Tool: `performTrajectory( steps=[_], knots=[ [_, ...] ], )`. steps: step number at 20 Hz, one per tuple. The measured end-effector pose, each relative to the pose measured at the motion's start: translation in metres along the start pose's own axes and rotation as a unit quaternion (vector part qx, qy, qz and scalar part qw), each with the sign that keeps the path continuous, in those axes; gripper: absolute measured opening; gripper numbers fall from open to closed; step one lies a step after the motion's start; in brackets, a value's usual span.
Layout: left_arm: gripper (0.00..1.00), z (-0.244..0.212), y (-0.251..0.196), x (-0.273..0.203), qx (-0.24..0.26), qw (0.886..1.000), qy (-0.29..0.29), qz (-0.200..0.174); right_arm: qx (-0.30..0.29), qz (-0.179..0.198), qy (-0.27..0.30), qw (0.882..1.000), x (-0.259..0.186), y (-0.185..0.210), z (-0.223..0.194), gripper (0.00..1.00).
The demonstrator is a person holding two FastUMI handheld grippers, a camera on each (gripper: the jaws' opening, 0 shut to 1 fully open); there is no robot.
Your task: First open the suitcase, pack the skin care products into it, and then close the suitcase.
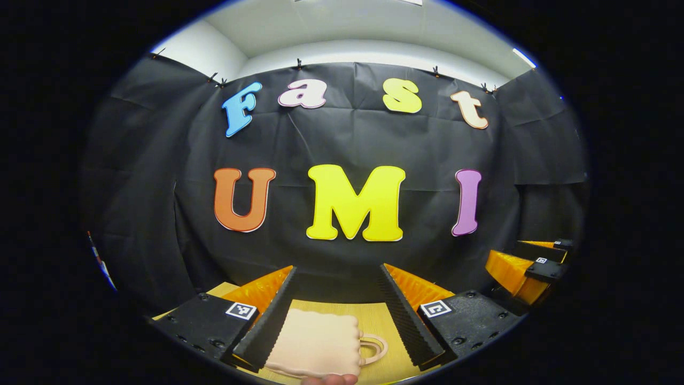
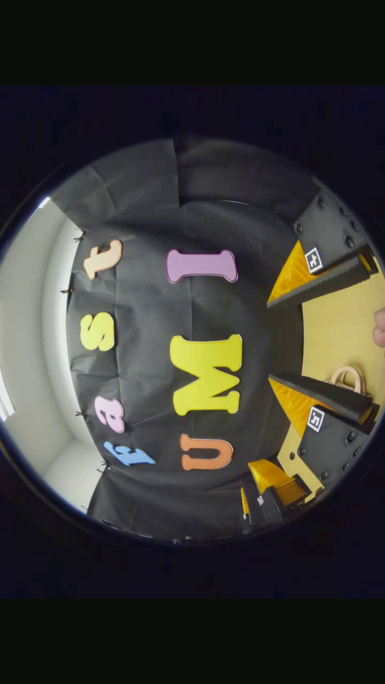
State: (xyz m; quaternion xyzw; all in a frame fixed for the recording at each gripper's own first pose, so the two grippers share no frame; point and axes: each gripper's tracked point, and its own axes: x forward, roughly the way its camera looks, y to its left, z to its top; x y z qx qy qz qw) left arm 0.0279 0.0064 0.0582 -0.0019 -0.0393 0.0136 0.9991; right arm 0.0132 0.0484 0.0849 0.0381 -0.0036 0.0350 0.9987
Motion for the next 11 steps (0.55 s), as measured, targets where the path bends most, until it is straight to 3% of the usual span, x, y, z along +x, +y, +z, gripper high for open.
performTrajectory(
  steps=[11],
  knots=[
    [0.95,-0.0051,0.0031,0.0002,0.008,1.0,0.004,-0.005,-0.005,-0.009,0.001,1.0,0.0016,0.0023,-0.0016,0.72]
  ],
)
